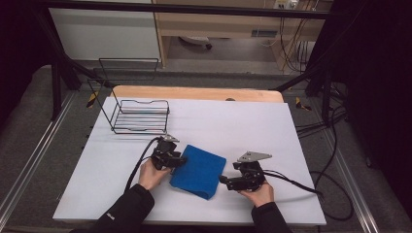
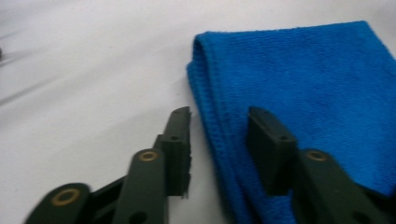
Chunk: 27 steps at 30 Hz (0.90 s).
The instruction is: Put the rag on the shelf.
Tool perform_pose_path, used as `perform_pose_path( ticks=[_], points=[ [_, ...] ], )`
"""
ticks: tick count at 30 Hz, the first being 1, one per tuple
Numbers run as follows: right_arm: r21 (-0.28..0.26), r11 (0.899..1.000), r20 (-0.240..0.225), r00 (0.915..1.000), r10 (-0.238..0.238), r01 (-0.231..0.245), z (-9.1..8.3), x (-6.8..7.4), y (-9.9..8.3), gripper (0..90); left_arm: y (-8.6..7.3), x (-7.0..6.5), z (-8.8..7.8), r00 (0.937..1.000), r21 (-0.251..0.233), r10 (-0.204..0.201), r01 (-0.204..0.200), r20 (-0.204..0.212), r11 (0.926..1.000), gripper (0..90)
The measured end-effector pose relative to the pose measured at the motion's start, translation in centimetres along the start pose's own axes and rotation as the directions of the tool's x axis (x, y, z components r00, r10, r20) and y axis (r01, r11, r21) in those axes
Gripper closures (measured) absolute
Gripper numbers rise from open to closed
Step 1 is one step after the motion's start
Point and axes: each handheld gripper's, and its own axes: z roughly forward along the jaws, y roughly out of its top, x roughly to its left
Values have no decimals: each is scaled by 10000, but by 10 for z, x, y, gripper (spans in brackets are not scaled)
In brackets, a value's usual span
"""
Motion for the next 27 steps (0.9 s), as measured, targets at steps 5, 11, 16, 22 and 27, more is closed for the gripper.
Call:
perform_pose_path(
  ticks=[5,11,16,22,27],
  points=[
    [-108,9999,-137,9999,86,-87,1,0,1,219,-1,-6,4,9999,103,-16,18,-115,9999,645],
    [-122,9998,-251,9996,132,-135,1,0,1,218,-2,-5,5,9980,168,-486,480,396,9987,779],
    [-101,9996,-343,9991,242,-246,1,0,1,219,-3,-8,3,9986,39,-439,439,285,9990,828],
    [-232,9996,-345,9993,136,-144,1,0,2,226,-7,-9,-8,9981,-358,-603,607,139,9975,842],
    [-254,9995,-398,9990,184,-194,2,0,1,234,-16,-8,-20,9970,-628,-766,757,-106,9951,840]
  ],
)
